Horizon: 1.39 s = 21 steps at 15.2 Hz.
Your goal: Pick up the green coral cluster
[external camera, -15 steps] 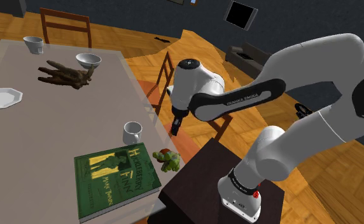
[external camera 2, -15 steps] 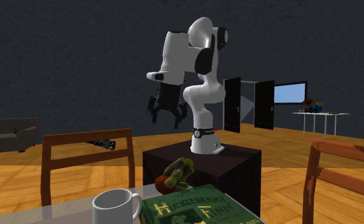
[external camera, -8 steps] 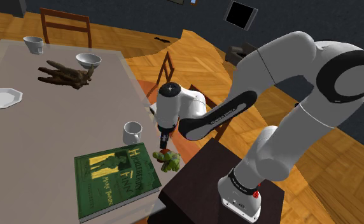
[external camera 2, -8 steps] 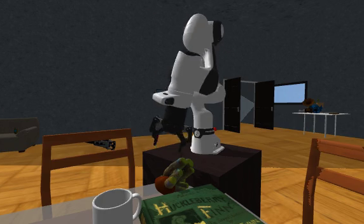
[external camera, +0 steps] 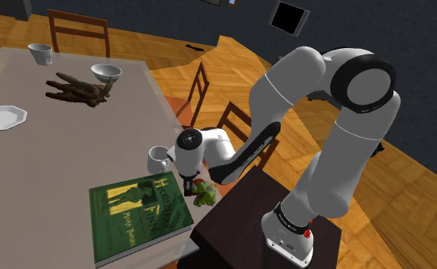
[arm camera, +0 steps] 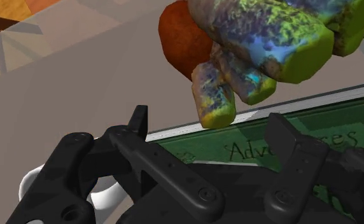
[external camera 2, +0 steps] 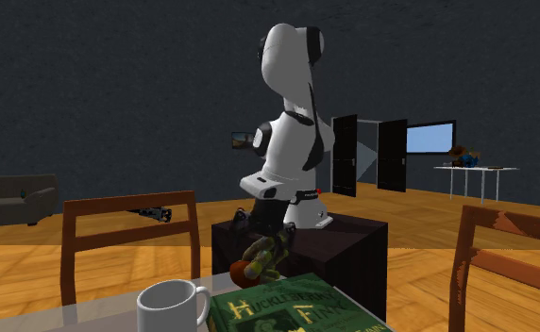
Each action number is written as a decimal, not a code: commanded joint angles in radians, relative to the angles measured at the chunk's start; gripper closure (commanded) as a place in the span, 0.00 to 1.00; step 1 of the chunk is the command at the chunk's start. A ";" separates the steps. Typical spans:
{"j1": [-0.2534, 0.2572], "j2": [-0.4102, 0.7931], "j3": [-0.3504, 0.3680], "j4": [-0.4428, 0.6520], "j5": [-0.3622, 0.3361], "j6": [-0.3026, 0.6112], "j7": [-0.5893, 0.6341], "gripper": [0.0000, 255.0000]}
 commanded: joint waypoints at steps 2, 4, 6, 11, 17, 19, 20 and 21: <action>0.011 0.050 -0.017 0.014 -0.057 0.023 0.049 0.00; 0.018 0.083 -0.031 0.025 -0.091 0.037 0.081 0.00; 0.021 0.093 -0.035 0.028 -0.101 0.041 0.089 0.00; 0.020 0.093 -0.036 0.028 -0.102 0.042 0.089 1.00; 0.017 0.076 -0.028 0.022 -0.084 0.034 0.074 1.00; 0.009 0.044 -0.015 0.012 -0.049 0.020 0.043 1.00; 0.005 0.027 -0.008 0.008 -0.032 0.012 0.027 1.00; 0.002 0.011 -0.002 0.003 -0.015 0.004 0.012 1.00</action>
